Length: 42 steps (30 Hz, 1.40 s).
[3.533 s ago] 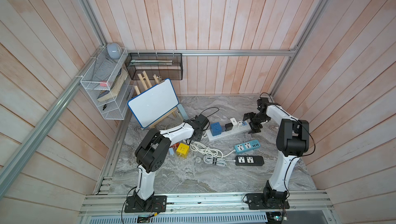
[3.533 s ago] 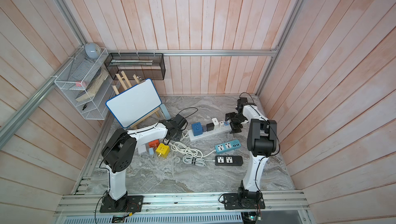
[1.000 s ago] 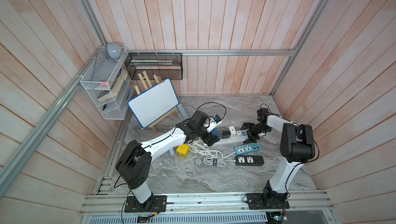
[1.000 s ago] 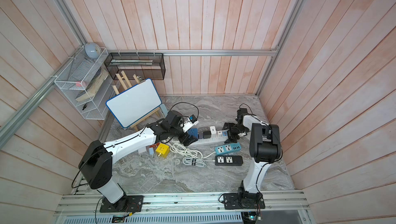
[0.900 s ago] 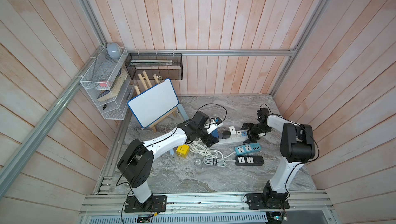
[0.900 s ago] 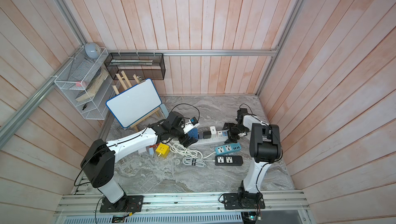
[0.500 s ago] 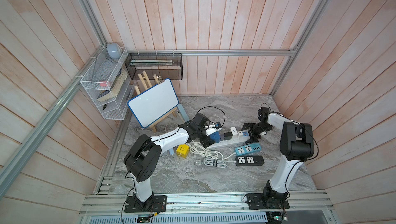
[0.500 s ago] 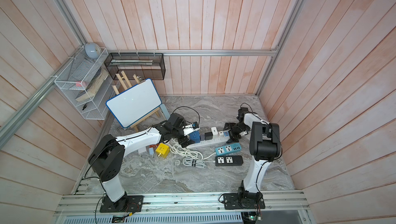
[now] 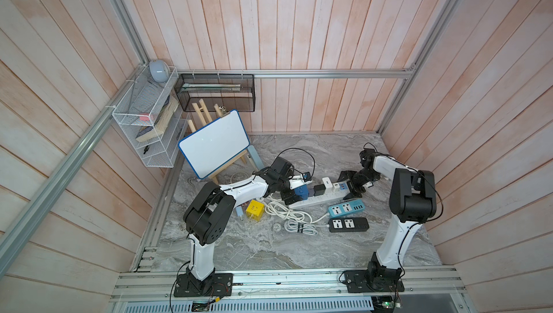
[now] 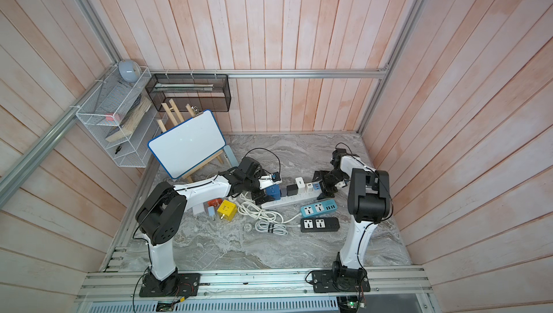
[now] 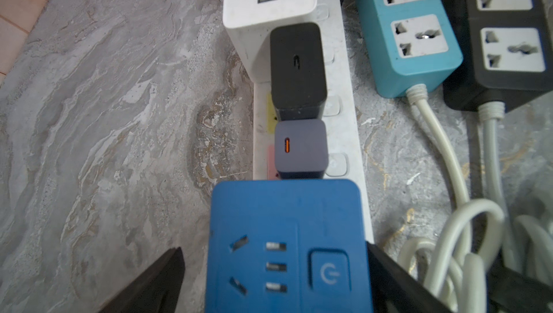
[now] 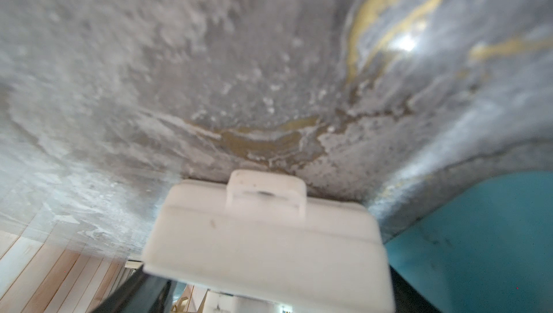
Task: Pull the plug off the socket
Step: Remove the plug from the socket.
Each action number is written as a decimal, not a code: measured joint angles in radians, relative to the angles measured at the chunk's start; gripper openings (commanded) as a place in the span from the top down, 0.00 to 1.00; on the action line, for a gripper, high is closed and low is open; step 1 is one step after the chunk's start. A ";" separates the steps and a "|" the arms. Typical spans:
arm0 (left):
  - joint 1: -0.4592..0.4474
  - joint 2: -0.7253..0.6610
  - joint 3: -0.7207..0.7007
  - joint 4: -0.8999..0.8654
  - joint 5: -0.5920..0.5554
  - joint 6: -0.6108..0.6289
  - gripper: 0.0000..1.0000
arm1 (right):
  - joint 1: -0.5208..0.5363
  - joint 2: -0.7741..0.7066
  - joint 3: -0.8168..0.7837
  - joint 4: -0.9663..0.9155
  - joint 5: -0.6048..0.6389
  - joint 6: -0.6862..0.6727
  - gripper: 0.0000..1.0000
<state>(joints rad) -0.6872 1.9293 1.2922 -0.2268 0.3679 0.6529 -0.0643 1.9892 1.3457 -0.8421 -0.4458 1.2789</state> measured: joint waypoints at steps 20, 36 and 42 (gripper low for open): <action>0.029 0.031 0.010 0.007 0.175 -0.018 0.29 | 0.002 0.009 0.017 -0.017 0.007 -0.001 0.44; 0.027 0.032 0.012 0.008 0.173 -0.053 1.00 | 0.010 0.008 0.016 -0.014 0.023 0.006 0.80; 0.027 0.032 0.017 0.005 0.169 -0.072 1.00 | 0.011 0.004 0.010 -0.007 0.029 0.012 1.00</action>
<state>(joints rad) -0.6605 1.9610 1.3090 -0.2222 0.5369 0.5812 -0.0528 1.9934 1.3560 -0.8490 -0.4168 1.2907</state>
